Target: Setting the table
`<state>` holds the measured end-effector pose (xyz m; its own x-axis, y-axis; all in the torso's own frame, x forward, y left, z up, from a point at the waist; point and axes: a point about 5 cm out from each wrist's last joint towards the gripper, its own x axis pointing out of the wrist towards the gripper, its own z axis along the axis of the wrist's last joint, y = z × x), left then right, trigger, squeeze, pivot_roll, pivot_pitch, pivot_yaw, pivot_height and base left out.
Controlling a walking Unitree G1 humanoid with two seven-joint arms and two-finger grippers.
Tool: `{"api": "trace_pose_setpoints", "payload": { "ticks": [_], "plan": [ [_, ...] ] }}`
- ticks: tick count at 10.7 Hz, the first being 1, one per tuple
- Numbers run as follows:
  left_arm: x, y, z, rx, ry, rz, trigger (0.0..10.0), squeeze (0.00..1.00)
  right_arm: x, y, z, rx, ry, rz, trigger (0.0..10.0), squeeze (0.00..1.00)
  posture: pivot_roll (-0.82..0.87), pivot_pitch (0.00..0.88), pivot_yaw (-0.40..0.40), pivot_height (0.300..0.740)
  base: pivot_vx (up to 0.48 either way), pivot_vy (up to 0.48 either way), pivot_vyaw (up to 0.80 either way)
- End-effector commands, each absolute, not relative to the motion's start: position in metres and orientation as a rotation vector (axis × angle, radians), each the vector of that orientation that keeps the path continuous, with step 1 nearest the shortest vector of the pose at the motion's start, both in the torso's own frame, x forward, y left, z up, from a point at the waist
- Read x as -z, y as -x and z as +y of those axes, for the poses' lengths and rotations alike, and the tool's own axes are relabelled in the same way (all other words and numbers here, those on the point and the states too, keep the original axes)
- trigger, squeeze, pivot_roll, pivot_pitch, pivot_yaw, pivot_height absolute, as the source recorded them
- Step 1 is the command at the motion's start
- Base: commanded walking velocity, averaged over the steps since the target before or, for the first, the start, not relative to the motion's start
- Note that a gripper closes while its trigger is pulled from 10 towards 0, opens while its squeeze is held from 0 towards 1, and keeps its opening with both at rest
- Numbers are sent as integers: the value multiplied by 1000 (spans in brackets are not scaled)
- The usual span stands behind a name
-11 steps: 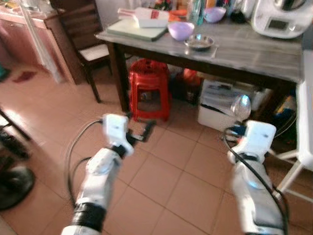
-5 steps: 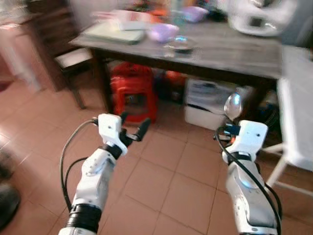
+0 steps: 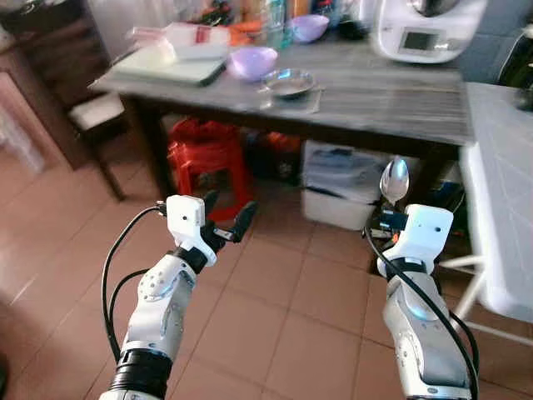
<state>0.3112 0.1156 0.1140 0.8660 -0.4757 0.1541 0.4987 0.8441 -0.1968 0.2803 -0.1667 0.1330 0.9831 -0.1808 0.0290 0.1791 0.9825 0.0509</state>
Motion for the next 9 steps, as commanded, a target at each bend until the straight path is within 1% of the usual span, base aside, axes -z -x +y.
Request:
{"api": "trace_pose_setpoints", "payload": {
  "ticks": [1,5,7,9],
  "plan": [
    [-118,-311,109,547,233,-109,10000,0,-139,-280,-173,200,-39,-57,10000,0,-15,49,38,740,416,0,0],
    [-118,-311,107,559,235,-105,10000,0,-139,-280,-172,200,-30,-61,10000,0,-18,45,40,740,415,0,0],
    [-118,-311,106,563,238,-104,10000,0,-139,-280,-173,200,-27,-62,10000,0,-18,45,41,740,405,255,747],
    [-118,-311,106,568,239,-103,10000,0,-139,-280,-172,201,-28,-62,10000,0,-18,44,42,740,396,272,569]
  ]
}}
